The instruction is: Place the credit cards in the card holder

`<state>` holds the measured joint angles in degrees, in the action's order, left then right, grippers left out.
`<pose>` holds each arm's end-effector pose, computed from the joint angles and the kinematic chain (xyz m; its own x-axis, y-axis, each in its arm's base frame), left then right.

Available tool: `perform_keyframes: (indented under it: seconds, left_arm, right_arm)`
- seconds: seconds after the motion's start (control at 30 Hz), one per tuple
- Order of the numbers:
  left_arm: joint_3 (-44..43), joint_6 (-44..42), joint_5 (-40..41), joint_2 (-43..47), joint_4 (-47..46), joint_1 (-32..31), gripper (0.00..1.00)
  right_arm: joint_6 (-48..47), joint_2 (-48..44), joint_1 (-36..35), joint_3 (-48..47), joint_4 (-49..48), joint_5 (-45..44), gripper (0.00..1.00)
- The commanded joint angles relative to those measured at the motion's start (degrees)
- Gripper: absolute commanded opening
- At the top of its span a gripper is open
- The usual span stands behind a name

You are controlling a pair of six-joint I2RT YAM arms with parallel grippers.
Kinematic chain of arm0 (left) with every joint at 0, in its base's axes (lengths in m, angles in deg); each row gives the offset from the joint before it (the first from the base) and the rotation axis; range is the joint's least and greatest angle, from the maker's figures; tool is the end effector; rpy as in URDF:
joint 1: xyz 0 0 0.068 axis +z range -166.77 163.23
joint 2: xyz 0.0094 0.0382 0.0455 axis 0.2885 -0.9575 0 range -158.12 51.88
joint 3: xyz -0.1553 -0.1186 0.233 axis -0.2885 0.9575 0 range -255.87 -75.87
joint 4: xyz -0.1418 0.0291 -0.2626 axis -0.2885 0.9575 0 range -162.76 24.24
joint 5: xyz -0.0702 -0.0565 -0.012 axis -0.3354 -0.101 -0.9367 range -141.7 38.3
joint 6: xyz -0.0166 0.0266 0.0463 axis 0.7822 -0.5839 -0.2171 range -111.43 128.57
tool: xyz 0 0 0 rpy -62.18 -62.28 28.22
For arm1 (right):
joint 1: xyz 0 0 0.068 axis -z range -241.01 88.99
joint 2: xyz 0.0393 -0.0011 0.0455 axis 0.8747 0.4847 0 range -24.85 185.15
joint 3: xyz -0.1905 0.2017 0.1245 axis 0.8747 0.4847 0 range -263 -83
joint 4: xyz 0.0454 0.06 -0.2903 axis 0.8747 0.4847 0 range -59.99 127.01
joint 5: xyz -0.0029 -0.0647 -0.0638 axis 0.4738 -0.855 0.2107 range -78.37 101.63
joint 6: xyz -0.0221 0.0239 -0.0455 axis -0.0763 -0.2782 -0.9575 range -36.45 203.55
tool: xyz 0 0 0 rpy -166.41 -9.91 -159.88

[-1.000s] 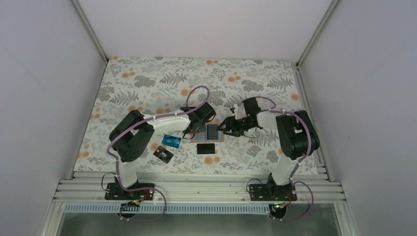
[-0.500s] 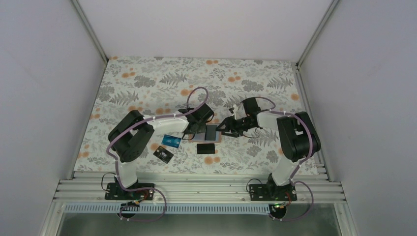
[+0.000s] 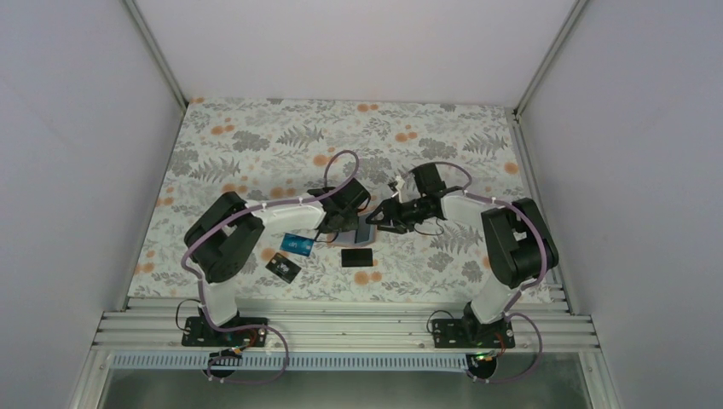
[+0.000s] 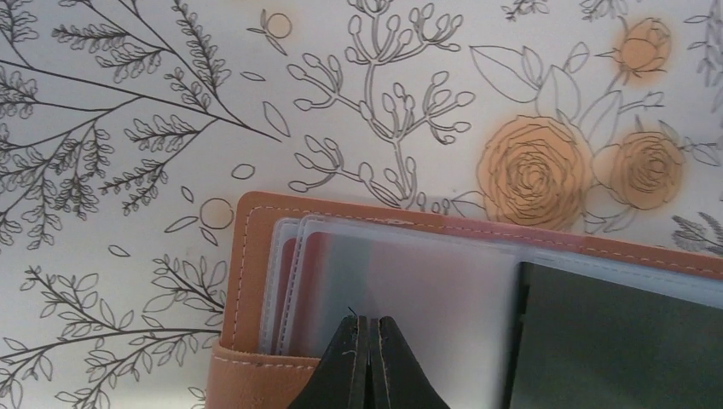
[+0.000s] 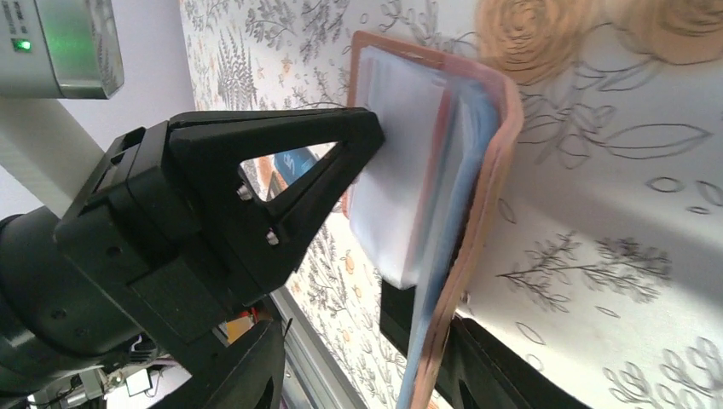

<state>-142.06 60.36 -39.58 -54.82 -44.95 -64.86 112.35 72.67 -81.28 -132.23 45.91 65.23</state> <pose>0.2749 -0.2942 0.1535 -0.9149 -0.1308 -0.3819 -0.0697 0.9830 -0.1697 0.3043 0.1454 0.1466 -0.9974 -0.0637 -0.0326 -0.0615 0.5317 0.8447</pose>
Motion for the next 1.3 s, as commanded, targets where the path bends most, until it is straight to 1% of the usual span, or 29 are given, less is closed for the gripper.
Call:
perform_keyframes:
  seconds: [0.0,0.23,0.4,0.57,0.77,0.9,1.07,1.27]
  left_arm:
    - [0.42,-0.20,-2.12,2.64,-2.30,-0.08,0.02]
    - [1.86,-0.37,-3.75,4.45,-3.77,0.99,0.02]
    - [5.46,-0.54,-5.88,6.79,-6.42,2.81,0.02]
    - [9.36,-1.26,-8.01,9.67,-9.24,5.08,0.02]
    - [12.90,-2.87,-8.29,12.93,-10.61,6.98,0.02]
    - [15.20,-3.96,-10.16,14.88,-12.00,8.82,0.02]
    - [16.43,-5.71,-12.43,16.14,-12.77,10.65,0.02]
    - [16.08,-6.77,-14.93,16.09,-12.89,11.00,0.02]
  right_arm:
    - [1.79,-1.10,-2.60,-2.36,-0.92,0.86,0.50]
    - [3.60,-0.49,-4.59,-4.62,-1.31,-0.10,0.49]
    - [4.42,0.72,-6.07,-6.05,-1.31,-1.11,0.49]
    - [5.47,2.94,-7.45,-7.49,-1.65,-2.12,0.48]
    - [7.01,6.75,-9.86,-10.95,-1.66,-3.65,0.48]
    - [7.95,9.54,-11.39,-13.05,-1.75,-4.40,0.48]
    - [8.92,12.48,-12.17,-14.72,-1.80,-5.73,0.47]
    - [7.94,15.53,-12.18,-16.46,-1.60,-6.54,0.45]
